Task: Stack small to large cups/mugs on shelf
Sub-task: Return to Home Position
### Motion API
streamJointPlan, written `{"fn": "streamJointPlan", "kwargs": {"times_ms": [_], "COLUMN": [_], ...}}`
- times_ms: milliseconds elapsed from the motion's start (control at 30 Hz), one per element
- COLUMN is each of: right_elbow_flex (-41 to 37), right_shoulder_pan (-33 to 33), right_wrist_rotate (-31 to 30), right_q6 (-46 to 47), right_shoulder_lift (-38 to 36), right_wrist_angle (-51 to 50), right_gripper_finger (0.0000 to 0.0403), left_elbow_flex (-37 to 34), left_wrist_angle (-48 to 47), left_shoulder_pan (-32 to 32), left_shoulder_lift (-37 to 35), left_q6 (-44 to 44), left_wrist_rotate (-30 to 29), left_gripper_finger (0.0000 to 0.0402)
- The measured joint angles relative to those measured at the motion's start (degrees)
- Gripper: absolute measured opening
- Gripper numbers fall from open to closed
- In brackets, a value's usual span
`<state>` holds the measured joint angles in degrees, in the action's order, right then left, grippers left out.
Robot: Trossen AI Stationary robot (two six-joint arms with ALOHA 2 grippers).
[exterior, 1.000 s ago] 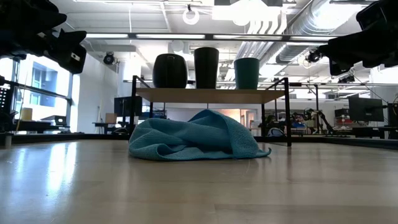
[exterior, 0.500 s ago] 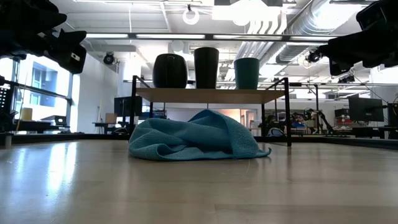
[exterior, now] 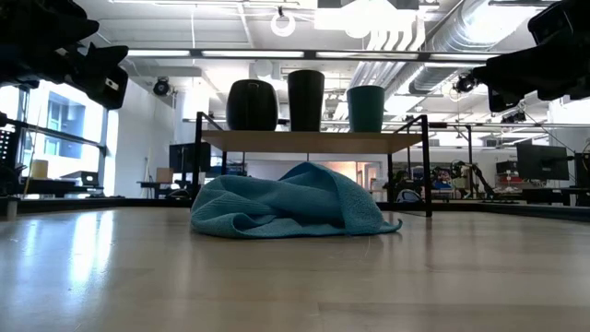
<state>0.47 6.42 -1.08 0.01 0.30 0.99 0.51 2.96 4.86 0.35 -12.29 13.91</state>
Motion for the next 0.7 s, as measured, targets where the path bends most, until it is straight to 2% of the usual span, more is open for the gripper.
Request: {"fn": "streamJointPlan", "kwargs": {"times_ms": [367, 700], "right_elbow_flex": [0.0, 0.0], "right_shoulder_pan": [0.0, 0.0], "right_wrist_rotate": [0.02, 0.02], "right_q6": [0.0, 0.0], "right_shoulder_lift": [0.01, 0.02], "right_wrist_angle": [0.0, 0.0], "right_gripper_finger": [0.0103, 0.0103], "left_elbow_flex": [0.02, 0.02], "left_wrist_angle": [0.0, -0.11], "left_shoulder_pan": [-0.02, 0.0], "left_shoulder_lift": [-0.01, -0.01], "left_q6": [0.04, 13.32], "left_wrist_rotate": [0.0, -1.63], "left_gripper_finger": [0.017, 0.017]}}
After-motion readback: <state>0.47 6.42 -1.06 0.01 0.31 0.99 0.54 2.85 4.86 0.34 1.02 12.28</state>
